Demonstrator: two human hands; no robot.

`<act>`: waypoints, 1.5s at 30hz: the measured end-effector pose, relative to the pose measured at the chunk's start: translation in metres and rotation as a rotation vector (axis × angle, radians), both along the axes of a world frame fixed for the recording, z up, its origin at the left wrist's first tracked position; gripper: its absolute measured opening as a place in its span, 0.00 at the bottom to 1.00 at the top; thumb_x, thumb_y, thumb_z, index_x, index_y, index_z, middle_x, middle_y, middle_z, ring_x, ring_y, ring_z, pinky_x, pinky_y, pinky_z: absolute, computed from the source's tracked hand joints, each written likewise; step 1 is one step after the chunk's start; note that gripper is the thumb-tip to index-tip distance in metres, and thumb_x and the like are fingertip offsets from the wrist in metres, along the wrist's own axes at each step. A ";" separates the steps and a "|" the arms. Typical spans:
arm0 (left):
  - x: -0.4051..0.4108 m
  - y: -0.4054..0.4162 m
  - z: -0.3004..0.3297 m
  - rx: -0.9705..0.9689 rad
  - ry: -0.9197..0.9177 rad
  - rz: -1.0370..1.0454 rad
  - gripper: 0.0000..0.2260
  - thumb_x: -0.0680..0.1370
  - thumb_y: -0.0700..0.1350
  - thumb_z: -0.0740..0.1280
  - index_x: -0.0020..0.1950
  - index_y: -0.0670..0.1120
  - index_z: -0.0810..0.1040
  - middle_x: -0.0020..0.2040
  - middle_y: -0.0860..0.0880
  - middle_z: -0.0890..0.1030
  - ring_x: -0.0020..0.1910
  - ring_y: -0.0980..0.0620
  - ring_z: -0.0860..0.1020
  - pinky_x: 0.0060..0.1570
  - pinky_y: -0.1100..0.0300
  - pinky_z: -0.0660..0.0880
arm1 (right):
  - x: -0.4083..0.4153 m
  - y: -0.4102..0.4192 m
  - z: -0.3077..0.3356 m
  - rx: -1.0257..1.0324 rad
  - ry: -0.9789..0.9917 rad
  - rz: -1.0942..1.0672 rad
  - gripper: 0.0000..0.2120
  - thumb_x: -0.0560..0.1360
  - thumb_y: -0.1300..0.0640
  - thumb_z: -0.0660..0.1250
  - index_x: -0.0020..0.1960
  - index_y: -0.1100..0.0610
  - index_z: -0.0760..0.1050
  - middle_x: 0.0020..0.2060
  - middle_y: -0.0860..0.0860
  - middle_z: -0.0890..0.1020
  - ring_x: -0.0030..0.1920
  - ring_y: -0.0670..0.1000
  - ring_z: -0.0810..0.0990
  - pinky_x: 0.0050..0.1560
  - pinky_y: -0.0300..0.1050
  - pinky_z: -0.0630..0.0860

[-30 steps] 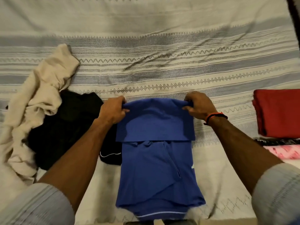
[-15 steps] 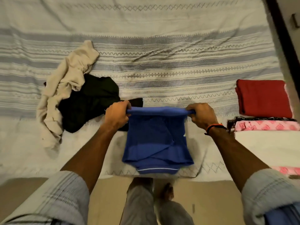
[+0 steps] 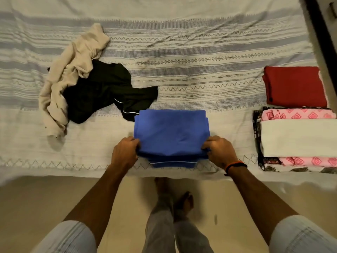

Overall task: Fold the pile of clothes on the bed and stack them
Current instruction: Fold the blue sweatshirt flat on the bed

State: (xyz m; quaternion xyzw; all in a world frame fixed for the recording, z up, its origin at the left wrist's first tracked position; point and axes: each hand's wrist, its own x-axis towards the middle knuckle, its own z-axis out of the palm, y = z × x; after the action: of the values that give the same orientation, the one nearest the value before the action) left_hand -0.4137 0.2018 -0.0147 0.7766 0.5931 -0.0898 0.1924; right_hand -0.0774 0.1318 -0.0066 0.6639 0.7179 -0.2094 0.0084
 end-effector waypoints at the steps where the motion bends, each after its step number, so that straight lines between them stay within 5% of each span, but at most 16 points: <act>1: -0.001 -0.004 -0.004 0.010 -0.003 -0.006 0.08 0.72 0.38 0.70 0.49 0.47 0.79 0.49 0.48 0.79 0.49 0.45 0.77 0.45 0.53 0.76 | 0.000 -0.006 -0.007 0.022 -0.006 0.025 0.12 0.61 0.68 0.77 0.42 0.57 0.85 0.40 0.56 0.84 0.40 0.61 0.82 0.39 0.49 0.79; 3: -0.002 -0.009 -0.011 -0.012 0.018 -0.038 0.09 0.72 0.37 0.69 0.49 0.48 0.81 0.50 0.48 0.80 0.49 0.45 0.78 0.45 0.55 0.75 | -0.004 -0.013 -0.017 0.004 -0.034 0.064 0.13 0.60 0.69 0.76 0.41 0.56 0.85 0.39 0.55 0.84 0.38 0.61 0.82 0.37 0.50 0.80; 5: 0.001 -0.010 -0.014 -0.107 0.086 -0.088 0.11 0.73 0.38 0.69 0.53 0.50 0.81 0.53 0.50 0.80 0.51 0.47 0.78 0.48 0.56 0.77 | -0.010 -0.016 -0.019 -0.100 -0.082 0.081 0.13 0.68 0.67 0.72 0.49 0.56 0.85 0.47 0.54 0.84 0.48 0.61 0.82 0.48 0.52 0.78; 8: 0.008 -0.005 -0.011 -0.171 0.152 -0.150 0.12 0.71 0.44 0.71 0.53 0.53 0.80 0.51 0.51 0.82 0.48 0.48 0.80 0.49 0.55 0.78 | -0.019 -0.010 -0.014 -0.205 -0.218 0.106 0.14 0.72 0.53 0.66 0.56 0.52 0.81 0.52 0.50 0.81 0.54 0.56 0.78 0.55 0.49 0.70; 12: 0.024 0.006 -0.017 -0.041 -0.065 -0.027 0.10 0.74 0.48 0.67 0.55 0.49 0.78 0.53 0.48 0.80 0.49 0.48 0.77 0.50 0.55 0.76 | -0.047 0.003 -0.014 0.073 -0.097 0.002 0.22 0.65 0.42 0.57 0.45 0.55 0.82 0.39 0.51 0.82 0.39 0.55 0.79 0.40 0.44 0.69; 15: 0.046 0.017 -0.032 0.014 -0.210 0.004 0.22 0.78 0.53 0.65 0.69 0.46 0.71 0.68 0.45 0.73 0.65 0.46 0.72 0.65 0.51 0.69 | -0.074 0.023 -0.028 0.162 0.005 -0.062 0.30 0.69 0.38 0.58 0.60 0.57 0.78 0.54 0.55 0.81 0.51 0.57 0.80 0.49 0.51 0.76; 18: 0.068 0.027 -0.051 0.033 -0.210 -0.064 0.34 0.79 0.59 0.62 0.79 0.43 0.57 0.80 0.43 0.54 0.78 0.44 0.54 0.76 0.52 0.49 | -0.092 0.043 -0.049 0.090 0.046 -0.139 0.40 0.73 0.35 0.53 0.78 0.58 0.60 0.76 0.60 0.63 0.75 0.61 0.62 0.73 0.59 0.62; 21: 0.076 0.029 -0.073 0.085 -0.161 -0.098 0.38 0.80 0.62 0.58 0.81 0.44 0.46 0.80 0.43 0.41 0.79 0.43 0.42 0.75 0.52 0.35 | -0.092 0.052 -0.075 0.088 -0.007 -0.129 0.43 0.74 0.31 0.50 0.81 0.55 0.47 0.80 0.59 0.45 0.79 0.61 0.42 0.77 0.62 0.46; 26: 0.066 0.029 -0.100 0.104 -0.210 -0.055 0.42 0.77 0.68 0.58 0.81 0.49 0.43 0.80 0.46 0.39 0.79 0.44 0.38 0.77 0.47 0.39 | -0.062 0.045 -0.104 0.020 -0.064 -0.187 0.52 0.69 0.21 0.51 0.81 0.51 0.41 0.80 0.57 0.41 0.79 0.58 0.38 0.78 0.62 0.45; 33: 0.066 0.032 -0.121 0.195 -0.166 -0.047 0.41 0.75 0.67 0.62 0.80 0.47 0.54 0.81 0.43 0.49 0.79 0.42 0.46 0.76 0.42 0.49 | -0.057 0.049 -0.121 0.034 -0.071 -0.202 0.55 0.68 0.22 0.56 0.81 0.56 0.47 0.80 0.57 0.47 0.80 0.57 0.44 0.77 0.61 0.49; 45: 0.066 0.033 -0.127 0.227 -0.163 -0.047 0.40 0.75 0.67 0.62 0.80 0.46 0.56 0.80 0.43 0.50 0.79 0.42 0.48 0.76 0.43 0.50 | -0.056 0.052 -0.125 0.040 -0.067 -0.197 0.54 0.68 0.21 0.54 0.80 0.57 0.49 0.80 0.57 0.48 0.80 0.57 0.46 0.78 0.61 0.48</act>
State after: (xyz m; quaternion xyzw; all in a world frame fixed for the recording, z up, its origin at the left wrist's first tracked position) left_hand -0.3476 0.2349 -0.1417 0.8117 0.5636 0.0370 0.1487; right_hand -0.1330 0.1842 -0.1313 0.7379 0.6525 -0.1726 -0.0012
